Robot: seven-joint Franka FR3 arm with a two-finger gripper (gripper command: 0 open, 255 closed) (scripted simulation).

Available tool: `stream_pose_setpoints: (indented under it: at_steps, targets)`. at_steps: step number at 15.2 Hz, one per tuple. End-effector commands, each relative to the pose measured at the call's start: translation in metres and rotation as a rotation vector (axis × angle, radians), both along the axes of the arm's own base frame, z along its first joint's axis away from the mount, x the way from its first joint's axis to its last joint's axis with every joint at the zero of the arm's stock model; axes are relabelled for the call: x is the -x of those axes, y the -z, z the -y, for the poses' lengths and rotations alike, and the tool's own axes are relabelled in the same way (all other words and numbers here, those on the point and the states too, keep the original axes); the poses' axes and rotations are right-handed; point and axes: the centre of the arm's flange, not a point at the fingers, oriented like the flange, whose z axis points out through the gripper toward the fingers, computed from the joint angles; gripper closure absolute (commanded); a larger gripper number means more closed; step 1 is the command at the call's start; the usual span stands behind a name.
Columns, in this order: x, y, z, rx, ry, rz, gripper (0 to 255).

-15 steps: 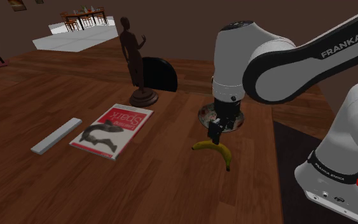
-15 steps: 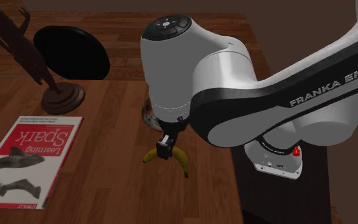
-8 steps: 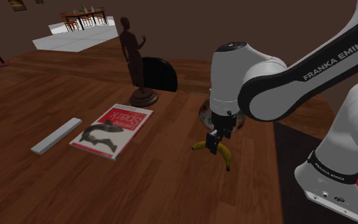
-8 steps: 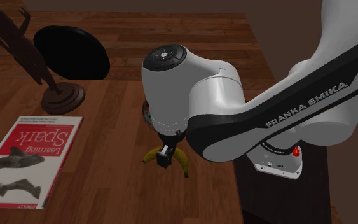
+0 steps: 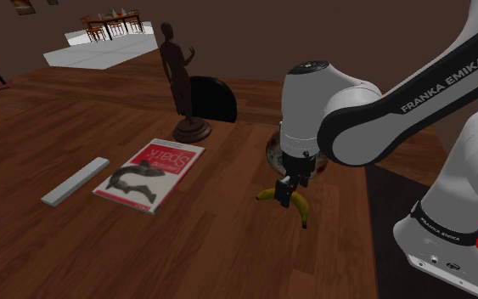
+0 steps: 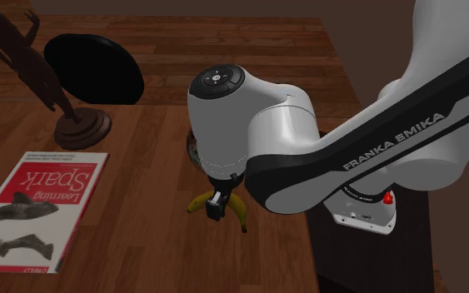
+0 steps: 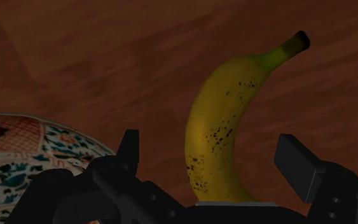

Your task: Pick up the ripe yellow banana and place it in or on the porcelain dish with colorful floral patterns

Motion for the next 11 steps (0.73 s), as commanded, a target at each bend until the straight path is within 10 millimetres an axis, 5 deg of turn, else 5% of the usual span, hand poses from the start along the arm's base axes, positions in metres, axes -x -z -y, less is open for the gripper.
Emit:
stream_pose_setpoints:
  at_steps: [1,2,11]
  targets:
    - [-0.0001,0.0001,0.0002,0.0,0.0,0.0,0]
    - [-0.0001,0.0001,0.0002,0.0,0.0,0.0,255]
    - [-0.0001,0.0001,0.0002,0.0,0.0,0.0,255]
